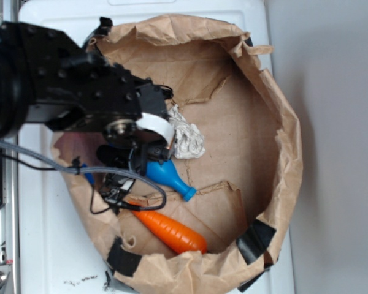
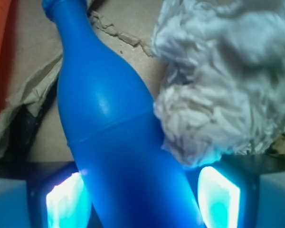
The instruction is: Grab the blue bottle.
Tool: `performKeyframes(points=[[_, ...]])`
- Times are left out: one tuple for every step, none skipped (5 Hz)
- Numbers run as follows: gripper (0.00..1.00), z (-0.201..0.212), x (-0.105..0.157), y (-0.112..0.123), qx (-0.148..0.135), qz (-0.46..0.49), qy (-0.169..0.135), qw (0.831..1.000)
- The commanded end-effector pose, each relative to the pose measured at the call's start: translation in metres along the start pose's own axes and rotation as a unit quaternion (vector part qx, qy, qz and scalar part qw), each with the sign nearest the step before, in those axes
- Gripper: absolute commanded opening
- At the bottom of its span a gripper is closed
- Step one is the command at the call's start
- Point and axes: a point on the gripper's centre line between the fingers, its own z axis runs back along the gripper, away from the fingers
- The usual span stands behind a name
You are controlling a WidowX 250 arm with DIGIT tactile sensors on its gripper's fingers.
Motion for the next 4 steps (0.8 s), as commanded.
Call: performKeyframes(points=[[0.0,0.019,0.019,0.019,0.016,0.009,-0.05,0.999],[0.0,0.05,0.022,0.024,-0.009,0.017,-0.066,0.998],[0.0,0.083,0.024,0.026,-0.031,0.025,-0.073,0.997],[0.0,0.111,0.022,0.023,-0.018,0.043,-0.088,0.995]])
